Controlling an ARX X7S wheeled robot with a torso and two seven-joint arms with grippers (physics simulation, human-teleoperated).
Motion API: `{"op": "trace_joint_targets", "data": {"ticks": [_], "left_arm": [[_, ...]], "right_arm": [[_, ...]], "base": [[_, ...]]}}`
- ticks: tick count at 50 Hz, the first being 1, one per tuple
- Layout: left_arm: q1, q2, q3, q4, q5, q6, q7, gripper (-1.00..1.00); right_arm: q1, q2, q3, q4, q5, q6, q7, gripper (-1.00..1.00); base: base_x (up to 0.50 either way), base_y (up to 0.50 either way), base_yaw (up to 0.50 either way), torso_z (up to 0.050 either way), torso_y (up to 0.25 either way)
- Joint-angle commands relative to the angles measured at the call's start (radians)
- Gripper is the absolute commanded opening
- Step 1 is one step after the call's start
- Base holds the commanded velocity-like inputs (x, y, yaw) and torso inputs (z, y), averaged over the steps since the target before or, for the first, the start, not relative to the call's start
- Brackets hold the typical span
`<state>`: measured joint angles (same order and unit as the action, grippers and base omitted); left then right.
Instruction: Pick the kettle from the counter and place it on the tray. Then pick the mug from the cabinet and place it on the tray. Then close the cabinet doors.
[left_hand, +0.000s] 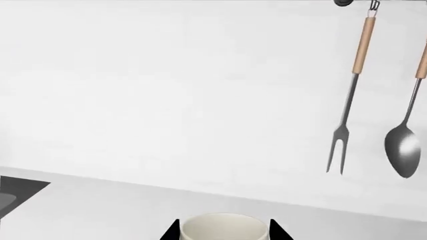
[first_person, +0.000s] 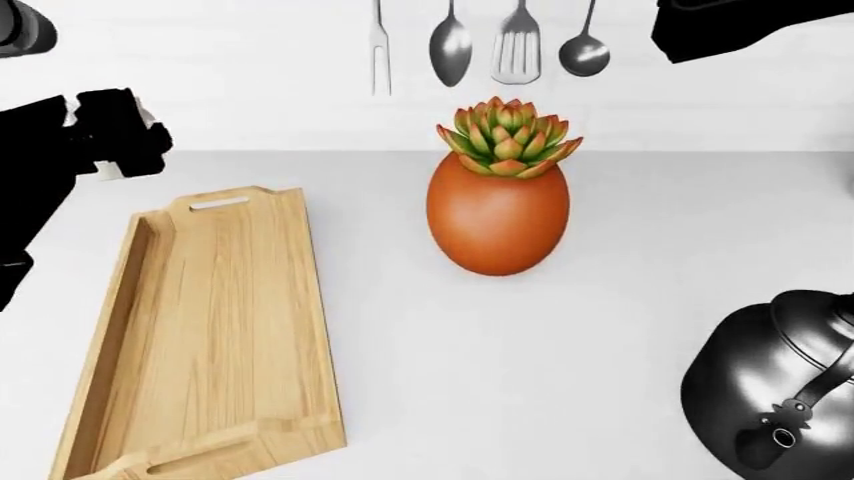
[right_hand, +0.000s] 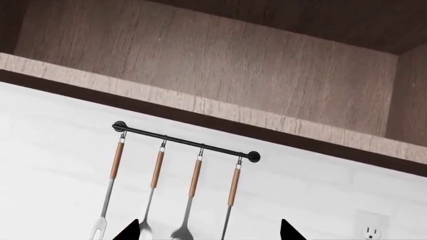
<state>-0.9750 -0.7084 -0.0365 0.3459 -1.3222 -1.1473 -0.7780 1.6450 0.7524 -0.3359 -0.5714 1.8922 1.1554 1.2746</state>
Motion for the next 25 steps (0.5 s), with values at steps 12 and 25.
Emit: {"op": "trace_joint_targets", "data": {"ticks": [12, 25], "left_arm": [[0.067, 0.056, 0.113, -0.074, 0.184, 0.104, 0.113, -1.00], [0.103, 0.053, 0.120, -0.075, 0.194, 0.121, 0.125, -1.00]], "right_arm": [[-0.018, 0.007, -0.004, -0.009, -0.013, -0.016, -0.010, 1.00], [-0.017, 0.004, -0.012, -0.007, -0.017, -0.023, -0.012, 1.00]], "base": [[0.00, 0.00, 0.00, 0.001, 0.001], [0.00, 0.00, 0.00, 0.000, 0.001]]}}
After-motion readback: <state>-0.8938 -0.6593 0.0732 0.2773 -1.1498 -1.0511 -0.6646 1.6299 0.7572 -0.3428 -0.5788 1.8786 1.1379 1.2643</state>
